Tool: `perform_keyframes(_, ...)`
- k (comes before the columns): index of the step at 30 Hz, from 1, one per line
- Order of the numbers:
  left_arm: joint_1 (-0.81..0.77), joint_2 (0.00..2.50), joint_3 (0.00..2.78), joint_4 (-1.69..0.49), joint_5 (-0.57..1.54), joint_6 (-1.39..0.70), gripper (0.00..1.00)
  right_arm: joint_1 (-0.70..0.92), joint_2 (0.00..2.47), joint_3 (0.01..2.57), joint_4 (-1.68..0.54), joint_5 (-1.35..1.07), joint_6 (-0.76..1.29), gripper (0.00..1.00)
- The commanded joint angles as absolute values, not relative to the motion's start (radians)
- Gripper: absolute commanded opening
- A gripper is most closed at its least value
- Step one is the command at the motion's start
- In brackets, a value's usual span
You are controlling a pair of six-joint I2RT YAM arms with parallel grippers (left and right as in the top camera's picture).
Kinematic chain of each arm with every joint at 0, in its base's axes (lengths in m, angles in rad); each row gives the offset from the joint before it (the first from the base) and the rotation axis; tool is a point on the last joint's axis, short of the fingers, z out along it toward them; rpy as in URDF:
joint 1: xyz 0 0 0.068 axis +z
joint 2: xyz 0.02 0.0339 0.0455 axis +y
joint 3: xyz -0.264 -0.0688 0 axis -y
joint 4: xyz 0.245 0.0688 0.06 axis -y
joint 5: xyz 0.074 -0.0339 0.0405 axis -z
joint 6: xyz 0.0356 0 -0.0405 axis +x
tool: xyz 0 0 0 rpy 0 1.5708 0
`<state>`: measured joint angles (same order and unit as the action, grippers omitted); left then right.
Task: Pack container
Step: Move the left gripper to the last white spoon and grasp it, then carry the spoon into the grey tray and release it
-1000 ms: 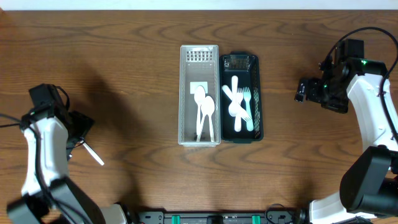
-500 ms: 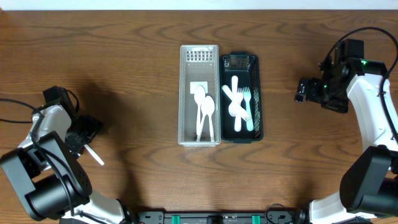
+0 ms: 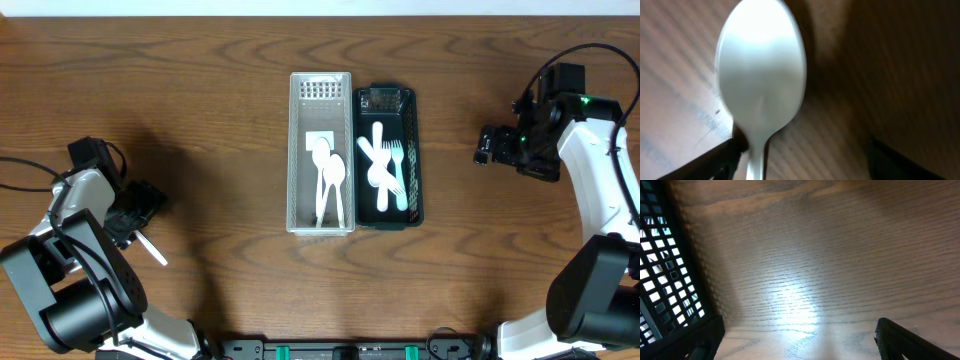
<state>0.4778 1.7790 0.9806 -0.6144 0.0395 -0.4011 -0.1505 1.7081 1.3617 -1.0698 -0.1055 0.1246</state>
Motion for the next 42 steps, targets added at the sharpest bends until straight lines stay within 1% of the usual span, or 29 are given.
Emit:
perform_keyframes(1, 0.481, 1.826, 0.907, -0.591, 0.019, -0.398, 0.79, -0.149, 1.705, 1.357, -1.071, -0.112, 0.114, 0.99)
perform_keyframes(5, 0.481, 1.826, 0.881, -0.573, 0.019, -0.405, 0.71, -0.149, 1.705, 1.357, -1.074, -0.112, 0.114, 0.99)
perform_keyframes(9, 0.481, 1.826, 0.881, -0.573, 0.02, -0.405, 0.58, -0.149, 1.705, 1.357, -1.074, -0.112, 0.114, 0.99)
perform_keyframes(13, 0.481, 1.826, 0.881, -0.575, 0.02, -0.405, 0.41, -0.149, 1.705, 1.357, -1.074, -0.112, 0.114, 0.99)
perform_keyframes(16, 0.481, 1.826, 0.881, -0.578, 0.02, -0.405, 0.34, -0.149, 1.705, 1.357, -1.074, -0.112, 0.114, 0.99)
perform_keyframes(20, 0.481, 1.825, 0.881, -0.578, 0.02, -0.405, 0.15, -0.149, 1.705, 1.357, -1.074, -0.112, 0.114, 0.99)
perform_keyframes(26, 0.481, 1.825, 0.881, -0.578, 0.02, -0.405, 0.06, -0.149, 1.705, 1.357, -1.074, -0.112, 0.114, 0.99)
perform_keyframes(30, 0.481, 1.822, 0.881, -0.578, 0.031, -0.405, 0.06, -0.149, 1.705, 1.357, -1.074, -0.112, 0.114, 0.99)
perform_keyframes(34, 0.468, 1.781, 0.888, -0.592, 0.107, -0.404, 0.06, -0.149, 1.705, 1.357, -1.074, -0.112, 0.114, 0.99)
perform_keyframes(35, 0.455, 1.759, 0.896, -0.607, 0.109, -0.404, 0.07, -0.149, 1.705, 1.357, -1.074, -0.112, 0.114, 0.99)
perform_keyframes(38, 0.395, 1.668, 0.933, -0.673, 0.109, -0.4, 0.06, -0.149, 1.705, 1.357, -1.076, -0.113, 0.115, 0.99)
perform_keyframes(42, 0.265, 1.517, 1.002, -0.779, 0.109, -0.398, 0.06, -0.149, 1.705, 1.357, -1.076, -0.113, 0.115, 0.99)
